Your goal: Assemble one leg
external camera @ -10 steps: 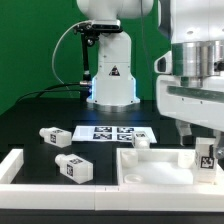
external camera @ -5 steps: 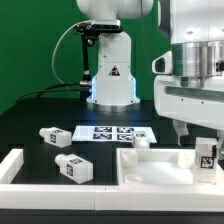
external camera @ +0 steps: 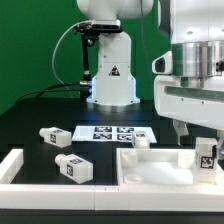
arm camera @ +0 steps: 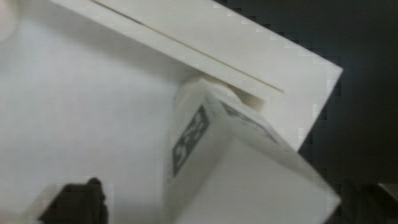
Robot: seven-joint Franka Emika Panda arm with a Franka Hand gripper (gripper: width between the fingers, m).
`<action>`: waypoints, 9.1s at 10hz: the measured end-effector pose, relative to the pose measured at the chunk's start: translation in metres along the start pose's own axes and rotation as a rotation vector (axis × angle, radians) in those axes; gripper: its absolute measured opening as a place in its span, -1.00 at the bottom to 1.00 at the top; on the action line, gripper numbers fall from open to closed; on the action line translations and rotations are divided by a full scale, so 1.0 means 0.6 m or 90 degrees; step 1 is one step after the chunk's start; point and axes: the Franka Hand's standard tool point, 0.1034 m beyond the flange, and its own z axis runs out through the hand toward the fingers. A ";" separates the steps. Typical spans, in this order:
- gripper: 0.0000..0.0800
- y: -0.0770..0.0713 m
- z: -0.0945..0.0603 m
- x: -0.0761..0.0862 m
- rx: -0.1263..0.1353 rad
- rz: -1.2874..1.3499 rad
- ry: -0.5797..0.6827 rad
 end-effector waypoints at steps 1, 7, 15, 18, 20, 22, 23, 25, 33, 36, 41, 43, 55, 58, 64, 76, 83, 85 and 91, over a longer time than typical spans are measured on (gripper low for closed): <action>0.62 -0.002 0.000 -0.005 0.001 0.036 -0.002; 0.62 -0.014 0.000 -0.011 -0.018 -0.438 0.004; -0.29 -0.013 0.003 -0.010 -0.038 -0.315 0.024; -0.29 -0.008 0.007 -0.010 -0.027 -0.015 0.033; -0.29 -0.007 0.008 -0.013 -0.010 0.198 0.022; -0.29 -0.007 0.009 -0.014 0.002 0.296 0.007; -0.29 -0.006 0.009 -0.015 0.001 0.278 0.007; 0.31 -0.008 0.006 -0.011 -0.002 0.065 0.010; 0.62 -0.017 0.004 -0.016 -0.026 -0.517 0.019; -0.11 -0.015 0.005 -0.014 -0.028 -0.496 0.020; -0.28 -0.006 0.008 -0.014 -0.035 -0.160 0.023; -0.28 -0.006 0.010 -0.015 -0.020 0.095 0.006; 0.62 -0.016 0.007 -0.016 -0.011 -0.300 -0.002; 0.62 -0.024 0.006 -0.021 -0.038 -0.594 0.024; -0.28 -0.015 0.006 -0.005 -0.040 -0.369 0.033; -0.28 -0.002 0.006 -0.003 -0.024 0.466 -0.005; 0.60 -0.020 -0.048 -0.002 0.004 0.417 -0.012; 0.62 -0.018 -0.041 -0.002 0.001 0.415 -0.011; 0.62 -0.015 -0.037 -0.002 -0.003 0.347 -0.010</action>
Offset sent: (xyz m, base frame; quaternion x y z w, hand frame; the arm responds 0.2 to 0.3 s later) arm 0.0127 0.0360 -0.0009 -0.0078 -0.0890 -0.5585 0.8247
